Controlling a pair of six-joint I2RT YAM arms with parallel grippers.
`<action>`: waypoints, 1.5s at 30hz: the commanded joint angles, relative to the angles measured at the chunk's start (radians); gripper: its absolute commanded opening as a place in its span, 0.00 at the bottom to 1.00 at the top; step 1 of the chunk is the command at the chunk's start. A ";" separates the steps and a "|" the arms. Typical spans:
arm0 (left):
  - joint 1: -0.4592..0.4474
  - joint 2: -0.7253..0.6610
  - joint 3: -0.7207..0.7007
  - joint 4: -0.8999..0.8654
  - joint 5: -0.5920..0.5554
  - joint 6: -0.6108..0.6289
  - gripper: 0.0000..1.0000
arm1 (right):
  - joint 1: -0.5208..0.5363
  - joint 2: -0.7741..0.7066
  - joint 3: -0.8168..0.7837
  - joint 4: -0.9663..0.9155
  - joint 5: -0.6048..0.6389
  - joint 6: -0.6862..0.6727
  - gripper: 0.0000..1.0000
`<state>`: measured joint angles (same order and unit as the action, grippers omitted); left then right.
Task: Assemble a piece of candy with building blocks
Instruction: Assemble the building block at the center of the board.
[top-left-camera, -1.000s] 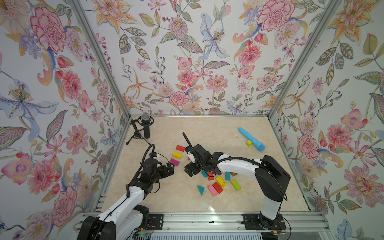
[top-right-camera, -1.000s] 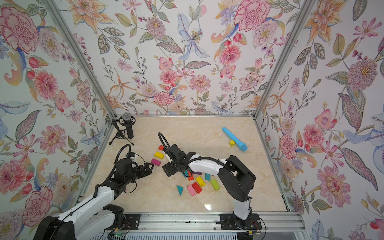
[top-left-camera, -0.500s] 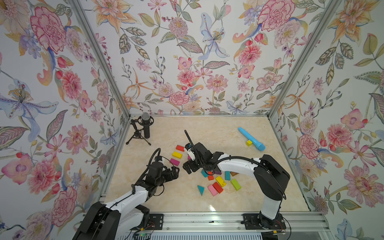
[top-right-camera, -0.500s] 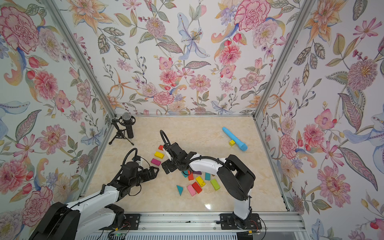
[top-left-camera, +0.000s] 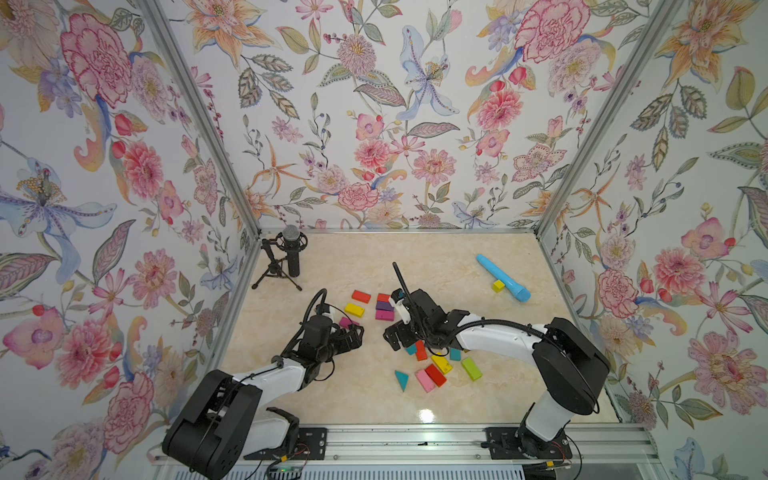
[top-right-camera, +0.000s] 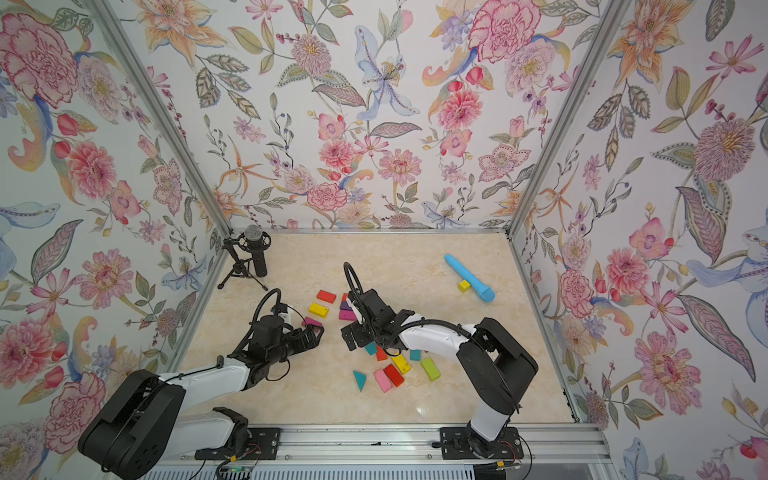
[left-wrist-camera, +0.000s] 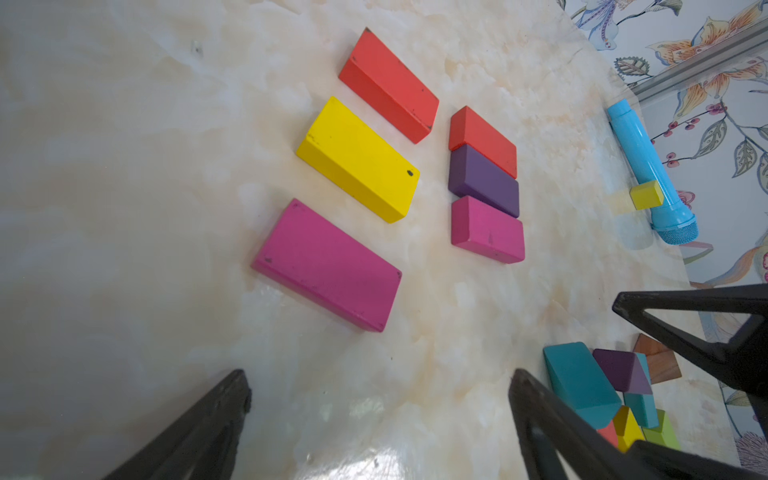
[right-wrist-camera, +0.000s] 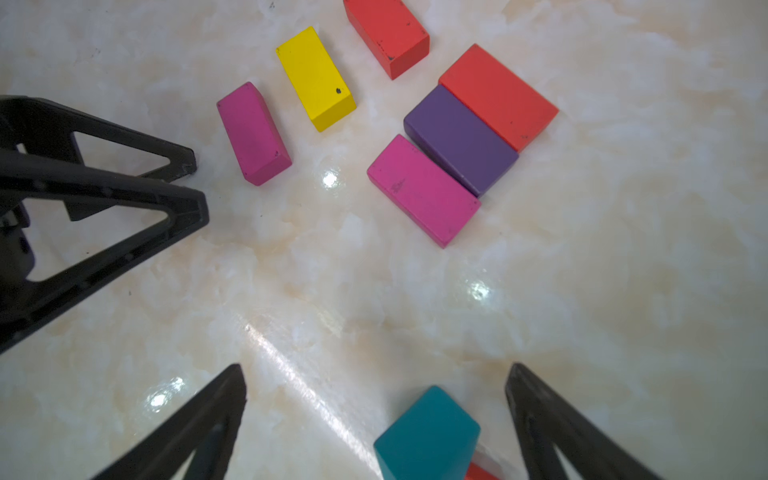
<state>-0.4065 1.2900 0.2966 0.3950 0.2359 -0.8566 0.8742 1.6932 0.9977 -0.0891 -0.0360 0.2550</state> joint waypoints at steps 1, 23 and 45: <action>-0.011 0.046 -0.001 -0.043 -0.013 -0.009 0.99 | 0.001 -0.010 0.000 0.022 0.004 0.025 1.00; -0.011 0.185 0.046 0.047 0.000 -0.009 0.99 | -0.002 -0.013 -0.008 0.037 0.027 0.047 1.00; -0.011 0.292 0.107 0.103 0.066 -0.058 0.99 | -0.069 -0.094 -0.079 0.053 0.028 0.041 1.00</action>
<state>-0.4061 1.5673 0.4316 0.6186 0.2821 -0.8852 0.8162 1.6306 0.9333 -0.0494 -0.0181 0.2855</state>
